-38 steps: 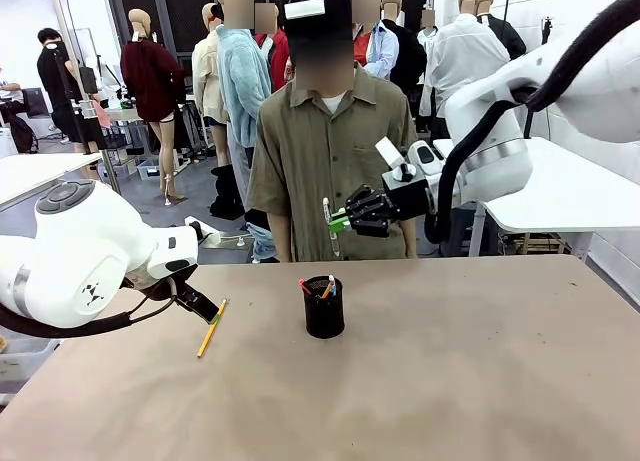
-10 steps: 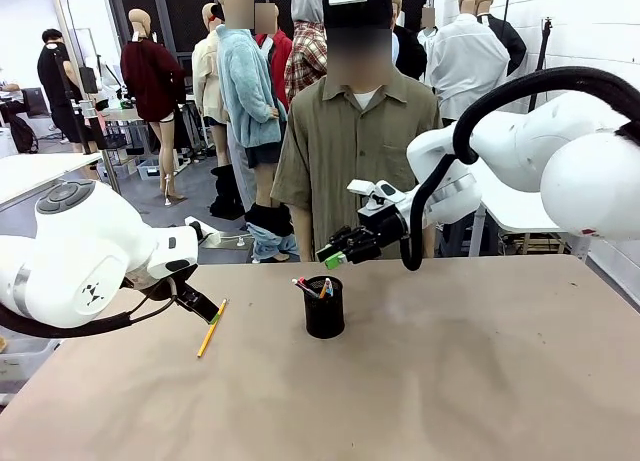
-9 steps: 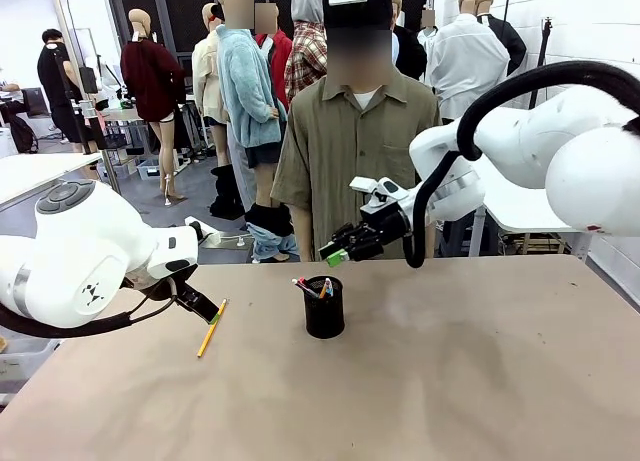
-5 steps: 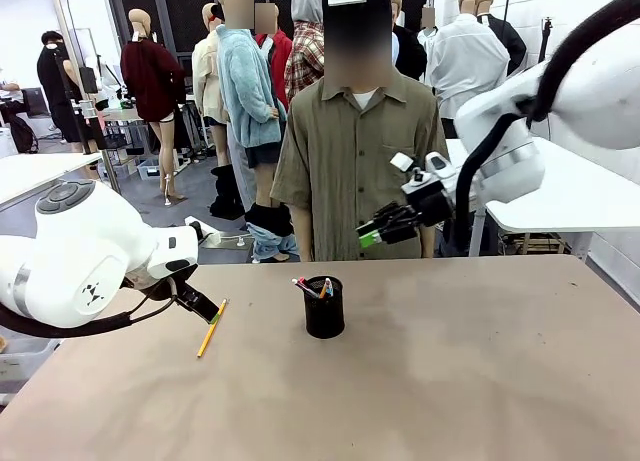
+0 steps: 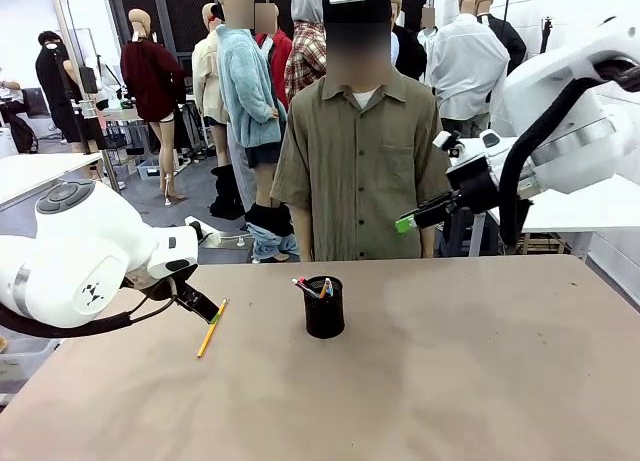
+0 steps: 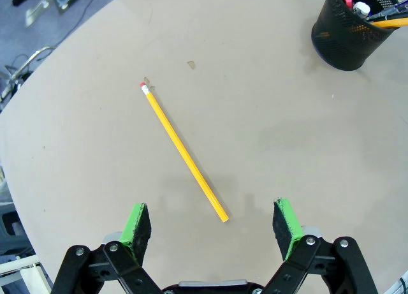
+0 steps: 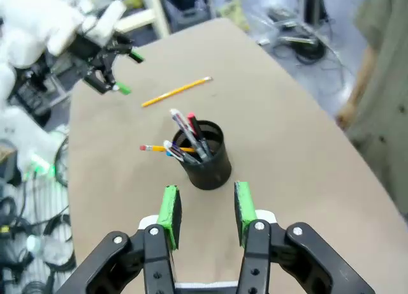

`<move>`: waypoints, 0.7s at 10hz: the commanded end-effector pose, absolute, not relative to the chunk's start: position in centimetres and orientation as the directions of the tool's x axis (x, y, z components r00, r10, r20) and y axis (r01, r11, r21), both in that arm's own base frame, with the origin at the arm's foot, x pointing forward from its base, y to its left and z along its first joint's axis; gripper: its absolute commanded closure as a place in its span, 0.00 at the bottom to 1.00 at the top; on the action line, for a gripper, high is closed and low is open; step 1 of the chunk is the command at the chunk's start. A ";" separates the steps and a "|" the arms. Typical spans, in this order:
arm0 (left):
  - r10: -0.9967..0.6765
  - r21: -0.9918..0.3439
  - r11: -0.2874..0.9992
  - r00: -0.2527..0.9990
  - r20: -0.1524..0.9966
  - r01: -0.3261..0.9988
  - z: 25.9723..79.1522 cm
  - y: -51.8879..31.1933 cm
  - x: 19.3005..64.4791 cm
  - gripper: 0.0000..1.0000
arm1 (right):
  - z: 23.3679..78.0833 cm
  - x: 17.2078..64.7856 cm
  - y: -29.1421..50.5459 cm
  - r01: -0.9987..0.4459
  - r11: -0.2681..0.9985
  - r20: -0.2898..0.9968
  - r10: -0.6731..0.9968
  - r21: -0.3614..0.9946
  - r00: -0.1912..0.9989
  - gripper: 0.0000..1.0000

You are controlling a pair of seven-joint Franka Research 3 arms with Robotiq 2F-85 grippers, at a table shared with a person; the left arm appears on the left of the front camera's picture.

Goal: Place the pens into the pen holder.
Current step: Pick up a writing instrument from the table and place it into the Pen holder.

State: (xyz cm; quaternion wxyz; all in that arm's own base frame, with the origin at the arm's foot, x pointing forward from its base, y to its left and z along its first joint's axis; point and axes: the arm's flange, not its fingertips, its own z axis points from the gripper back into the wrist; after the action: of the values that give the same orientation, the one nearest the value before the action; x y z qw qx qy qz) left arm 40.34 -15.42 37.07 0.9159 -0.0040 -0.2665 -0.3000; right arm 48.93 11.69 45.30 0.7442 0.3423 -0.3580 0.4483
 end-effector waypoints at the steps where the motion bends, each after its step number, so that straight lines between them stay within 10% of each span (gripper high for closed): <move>1: -0.540 0.146 0.824 0.681 0.494 0.547 37.1 -15.1 40.3 0.00 | 46.3 46.9 10.6 -0.808 0.507 0.777 0.360 0.301 0.516 0.55; 7: -0.540 0.146 0.824 0.681 0.494 0.547 37.1 -15.1 40.3 0.00 | 50.0 44.4 5.9 -0.235 0.824 0.178 0.165 0.516 0.970 0.55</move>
State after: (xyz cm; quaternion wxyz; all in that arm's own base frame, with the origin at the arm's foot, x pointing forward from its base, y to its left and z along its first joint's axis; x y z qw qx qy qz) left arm 40.35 -15.41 37.07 0.9160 -0.0040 -0.2665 -0.2999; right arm 43.66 5.34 47.50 0.9487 0.2455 -0.1360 0.1456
